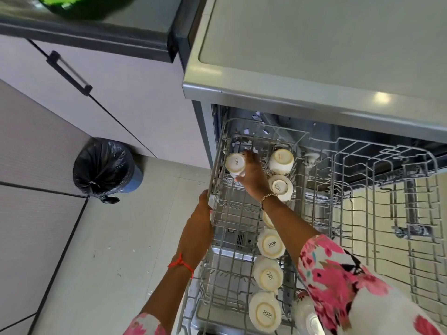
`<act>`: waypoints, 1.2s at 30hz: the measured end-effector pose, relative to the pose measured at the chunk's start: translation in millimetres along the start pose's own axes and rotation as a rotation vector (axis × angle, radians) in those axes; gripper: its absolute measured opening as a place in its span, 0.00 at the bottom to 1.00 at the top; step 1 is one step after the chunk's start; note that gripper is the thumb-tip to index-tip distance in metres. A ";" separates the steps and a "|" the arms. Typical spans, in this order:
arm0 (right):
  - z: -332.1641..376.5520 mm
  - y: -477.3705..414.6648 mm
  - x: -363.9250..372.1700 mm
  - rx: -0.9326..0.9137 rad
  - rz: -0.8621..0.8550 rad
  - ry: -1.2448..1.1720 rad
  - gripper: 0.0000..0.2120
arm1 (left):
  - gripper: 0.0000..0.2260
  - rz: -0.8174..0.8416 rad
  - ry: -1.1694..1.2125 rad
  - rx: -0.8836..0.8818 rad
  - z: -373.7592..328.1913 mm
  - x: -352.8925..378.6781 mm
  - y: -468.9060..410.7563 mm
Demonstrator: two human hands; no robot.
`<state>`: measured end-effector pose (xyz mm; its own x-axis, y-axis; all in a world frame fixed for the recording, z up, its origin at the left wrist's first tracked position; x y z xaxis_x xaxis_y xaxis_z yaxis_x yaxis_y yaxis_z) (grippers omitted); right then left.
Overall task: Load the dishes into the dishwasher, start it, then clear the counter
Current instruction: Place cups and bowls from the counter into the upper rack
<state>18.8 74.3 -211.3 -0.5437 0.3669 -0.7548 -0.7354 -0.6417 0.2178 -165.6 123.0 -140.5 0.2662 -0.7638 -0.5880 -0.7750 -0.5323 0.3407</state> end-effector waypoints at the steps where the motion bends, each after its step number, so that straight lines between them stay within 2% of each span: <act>1: -0.7 3.5 0.9 0.020 0.020 -0.009 0.40 | 0.26 0.011 -0.008 0.002 -1.0 -1.3 -0.2; 3: -2.8 12.3 -1.9 0.041 0.012 -0.040 0.44 | 0.28 0.041 -0.049 0.007 1.4 -2.6 -0.5; 5: -2.5 23.5 -10.0 0.042 -0.004 -0.042 0.44 | 0.30 0.073 -0.111 0.011 4.3 -5.7 2.6; 8: 0.1 47.0 -21.2 0.062 0.061 -0.013 0.42 | 0.28 0.144 -0.174 0.003 10.6 -8.7 15.0; 14: 19.9 126.2 -37.2 0.142 0.208 0.034 0.34 | 0.22 0.259 -0.079 -0.008 21.9 -28.4 72.4; 18: 49.9 192.9 -42.4 0.169 0.271 0.176 0.22 | 0.18 0.271 -0.168 0.016 37.7 -45.6 108.0; 23: 95.9 271.8 -41.9 0.254 0.282 0.252 0.16 | 0.15 0.254 -0.313 0.055 46.1 -80.7 154.0; 30: 137.6 366.4 -19.1 0.165 0.287 0.330 0.06 | 0.14 0.153 -0.381 0.071 97.2 -130.5 262.6; 36: 186.1 419.3 7.7 -0.027 0.304 0.390 0.15 | 0.12 0.054 -0.383 0.004 148.7 -177.9 346.2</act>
<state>-369.1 -66.6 -10.7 -0.5360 -0.1158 -0.8362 -0.5535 -0.6998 0.4516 -566.4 128.9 -27.1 -0.0077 -0.5989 -0.8008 -0.7845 -0.4929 0.3762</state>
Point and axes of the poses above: each hand's wrist, its own y-axis away from the middle knuckle, its own x-axis out of the palm, z = x × y, the point moved 1 cm from there along -y, towards the middle knuckle, and after that the axes turned 3 degrees about y, right-handed, at the moved point
